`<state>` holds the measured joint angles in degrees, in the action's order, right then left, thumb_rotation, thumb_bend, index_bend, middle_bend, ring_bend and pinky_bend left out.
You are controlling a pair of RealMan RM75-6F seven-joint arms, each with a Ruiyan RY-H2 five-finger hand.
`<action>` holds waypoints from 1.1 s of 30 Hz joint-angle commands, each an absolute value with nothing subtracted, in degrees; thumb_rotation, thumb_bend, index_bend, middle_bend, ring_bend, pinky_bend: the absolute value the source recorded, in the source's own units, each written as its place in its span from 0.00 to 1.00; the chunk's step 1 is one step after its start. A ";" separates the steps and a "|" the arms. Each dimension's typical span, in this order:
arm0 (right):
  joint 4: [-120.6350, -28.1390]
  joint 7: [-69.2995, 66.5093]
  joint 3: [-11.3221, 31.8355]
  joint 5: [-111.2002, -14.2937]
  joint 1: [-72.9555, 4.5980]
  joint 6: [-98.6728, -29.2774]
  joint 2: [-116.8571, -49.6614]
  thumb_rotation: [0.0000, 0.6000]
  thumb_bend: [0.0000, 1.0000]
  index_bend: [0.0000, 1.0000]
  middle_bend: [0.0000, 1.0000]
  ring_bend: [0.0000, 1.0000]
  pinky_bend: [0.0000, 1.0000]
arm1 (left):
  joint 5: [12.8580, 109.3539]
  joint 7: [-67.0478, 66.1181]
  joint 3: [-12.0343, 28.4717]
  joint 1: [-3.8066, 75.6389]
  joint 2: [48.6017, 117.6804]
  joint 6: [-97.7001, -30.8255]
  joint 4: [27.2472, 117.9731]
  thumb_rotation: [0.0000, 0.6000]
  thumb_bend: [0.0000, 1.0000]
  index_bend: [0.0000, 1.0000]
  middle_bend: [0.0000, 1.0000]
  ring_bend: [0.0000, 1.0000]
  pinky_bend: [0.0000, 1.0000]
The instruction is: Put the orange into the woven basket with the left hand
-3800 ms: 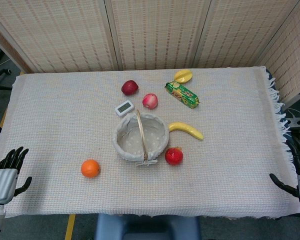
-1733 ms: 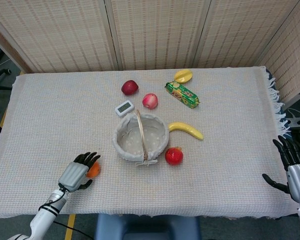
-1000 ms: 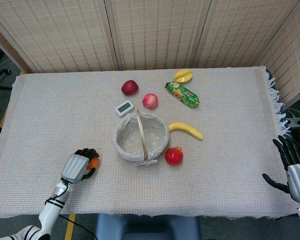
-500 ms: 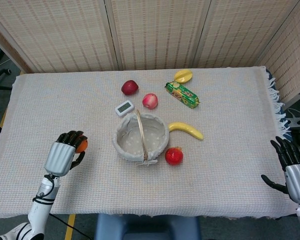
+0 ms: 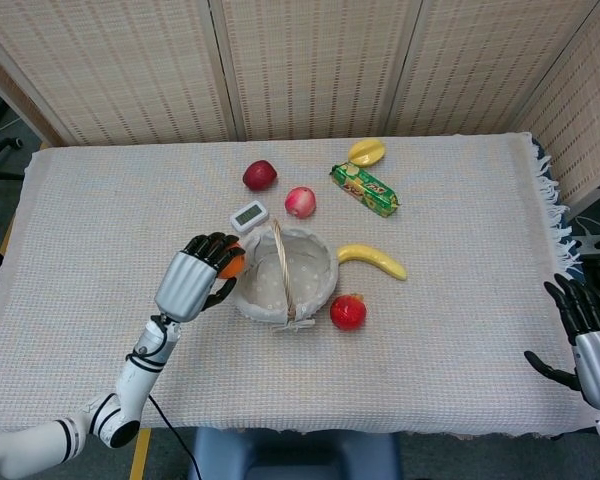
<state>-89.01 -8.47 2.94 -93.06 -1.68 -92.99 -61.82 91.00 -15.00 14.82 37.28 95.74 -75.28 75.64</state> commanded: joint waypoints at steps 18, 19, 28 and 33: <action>-88.95 -8.46 2.94 -93.05 -1.83 -92.81 -61.87 1.00 0.03 0.00 0.00 0.00 0.04 | 84.43 -14.01 12.28 39.86 95.40 -67.02 78.92 1.00 0.38 0.00 0.00 0.00 0.26; -88.97 -8.39 2.93 -93.04 -1.87 -92.73 -61.89 1.00 0.03 0.00 0.00 0.00 0.04 | 84.24 -14.31 12.25 39.85 95.18 -67.01 79.42 1.00 0.38 0.00 0.00 0.00 0.25; -89.20 -8.07 2.90 -92.75 -2.09 -92.08 -61.79 1.00 0.03 0.00 0.00 0.00 0.04 | 83.21 -17.87 12.54 39.55 93.64 -68.42 82.42 1.00 0.36 0.00 0.00 0.00 0.19; -89.33 -8.39 2.85 -92.73 -2.18 -91.86 -61.60 1.00 0.03 0.00 0.00 0.00 0.04 | 80.78 -26.89 12.32 37.90 90.34 -69.75 85.09 1.00 0.36 0.00 0.00 0.01 0.20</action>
<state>-89.31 -8.37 2.86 -92.73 -2.17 -91.89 -61.63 82.17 -22.09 12.54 38.96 92.55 -68.90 83.29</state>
